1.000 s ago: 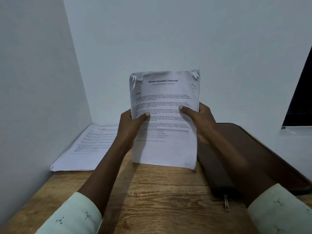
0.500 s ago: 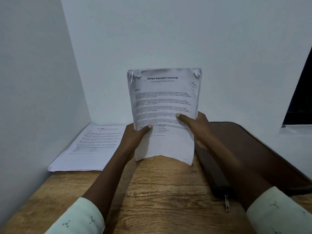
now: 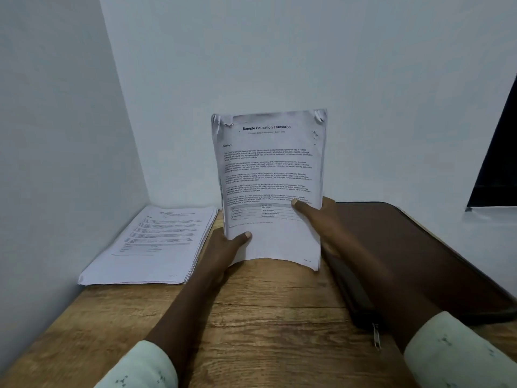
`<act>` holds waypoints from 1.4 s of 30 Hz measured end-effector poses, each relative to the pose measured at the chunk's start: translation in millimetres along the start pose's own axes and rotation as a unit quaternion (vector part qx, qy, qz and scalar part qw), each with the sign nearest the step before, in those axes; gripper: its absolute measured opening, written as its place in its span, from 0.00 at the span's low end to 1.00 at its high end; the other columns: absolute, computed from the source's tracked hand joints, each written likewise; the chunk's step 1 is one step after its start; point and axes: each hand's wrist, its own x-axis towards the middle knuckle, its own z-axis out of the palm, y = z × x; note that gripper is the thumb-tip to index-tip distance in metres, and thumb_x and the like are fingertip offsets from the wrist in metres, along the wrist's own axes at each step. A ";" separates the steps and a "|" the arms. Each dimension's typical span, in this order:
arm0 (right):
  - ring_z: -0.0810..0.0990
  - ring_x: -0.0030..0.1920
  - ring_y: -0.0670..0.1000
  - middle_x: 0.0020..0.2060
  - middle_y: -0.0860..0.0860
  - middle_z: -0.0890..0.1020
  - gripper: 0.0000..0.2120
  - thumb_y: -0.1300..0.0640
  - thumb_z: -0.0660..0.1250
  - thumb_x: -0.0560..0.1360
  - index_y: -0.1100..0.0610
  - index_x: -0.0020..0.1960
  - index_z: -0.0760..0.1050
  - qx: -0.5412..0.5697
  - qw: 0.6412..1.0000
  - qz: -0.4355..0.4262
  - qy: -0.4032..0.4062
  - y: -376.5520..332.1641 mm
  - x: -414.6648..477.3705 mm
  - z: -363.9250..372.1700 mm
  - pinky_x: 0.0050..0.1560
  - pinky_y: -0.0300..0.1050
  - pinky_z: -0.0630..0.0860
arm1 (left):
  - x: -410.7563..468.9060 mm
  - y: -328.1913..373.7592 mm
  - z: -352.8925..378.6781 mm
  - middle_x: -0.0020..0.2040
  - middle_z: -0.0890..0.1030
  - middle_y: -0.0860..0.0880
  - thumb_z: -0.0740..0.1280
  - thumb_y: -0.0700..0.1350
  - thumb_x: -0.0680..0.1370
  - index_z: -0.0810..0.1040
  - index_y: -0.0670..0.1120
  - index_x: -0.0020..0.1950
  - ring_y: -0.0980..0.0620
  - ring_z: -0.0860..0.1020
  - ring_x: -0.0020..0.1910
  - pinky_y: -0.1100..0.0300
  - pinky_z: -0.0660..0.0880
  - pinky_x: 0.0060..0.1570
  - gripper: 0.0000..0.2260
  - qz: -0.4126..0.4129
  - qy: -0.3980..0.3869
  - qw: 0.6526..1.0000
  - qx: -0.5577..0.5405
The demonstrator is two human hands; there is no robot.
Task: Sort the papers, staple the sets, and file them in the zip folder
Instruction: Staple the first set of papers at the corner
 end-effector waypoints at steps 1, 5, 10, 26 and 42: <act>0.85 0.51 0.53 0.49 0.51 0.86 0.04 0.56 0.72 0.75 0.49 0.49 0.81 -0.012 1.000 -0.007 0.010 0.1 2.1 -0.9 0.58 0.57 0.80 | 1.5 0.0 -0.1 0.54 0.84 0.48 0.70 0.40 0.77 0.77 0.47 0.62 0.52 0.83 0.49 0.62 0.79 0.42 0.14 -0.004 0.001 1.000 0.000; 0.84 0.48 0.50 0.44 0.44 0.85 0.05 0.54 0.71 0.76 0.44 0.45 0.79 -0.067 0.995 -0.055 0.048 -2.4 9.2 -4.1 0.55 0.55 0.81 | 7.1 2.8 -0.8 0.53 0.84 0.49 0.69 0.38 0.78 0.78 0.47 0.61 0.54 0.83 0.49 0.62 0.79 0.39 0.13 -0.016 0.000 1.000 -0.013; 0.83 0.50 0.50 0.45 0.43 0.84 0.05 0.56 0.66 0.79 0.49 0.52 0.79 -0.094 0.992 -0.062 0.055 4.9 9.7 -5.0 0.54 0.52 0.80 | 5.9 -2.5 -1.7 0.54 0.85 0.47 0.72 0.37 0.76 0.78 0.46 0.64 0.49 0.84 0.52 0.52 0.81 0.51 0.17 -0.027 -0.044 0.998 -0.030; 0.84 0.53 0.51 0.52 0.50 0.85 0.12 0.50 0.75 0.72 0.50 0.54 0.82 0.015 0.996 -0.084 0.012 -17.7 -2.7 -4.9 0.59 0.55 0.79 | 19.9 101.2 -11.2 0.54 0.85 0.45 0.66 0.46 0.80 0.81 0.45 0.56 0.44 0.84 0.54 0.47 0.79 0.57 0.08 0.117 -0.054 0.991 -0.035; 0.85 0.49 0.48 0.48 0.47 0.86 0.11 0.48 0.73 0.73 0.50 0.54 0.81 -0.025 0.995 -0.089 0.025 -34.6 -0.7 -2.6 0.52 0.46 0.81 | 14.7 65.8 -8.1 0.56 0.85 0.46 0.68 0.42 0.79 0.79 0.44 0.62 0.47 0.83 0.56 0.46 0.76 0.64 0.12 0.039 -0.046 0.998 -0.014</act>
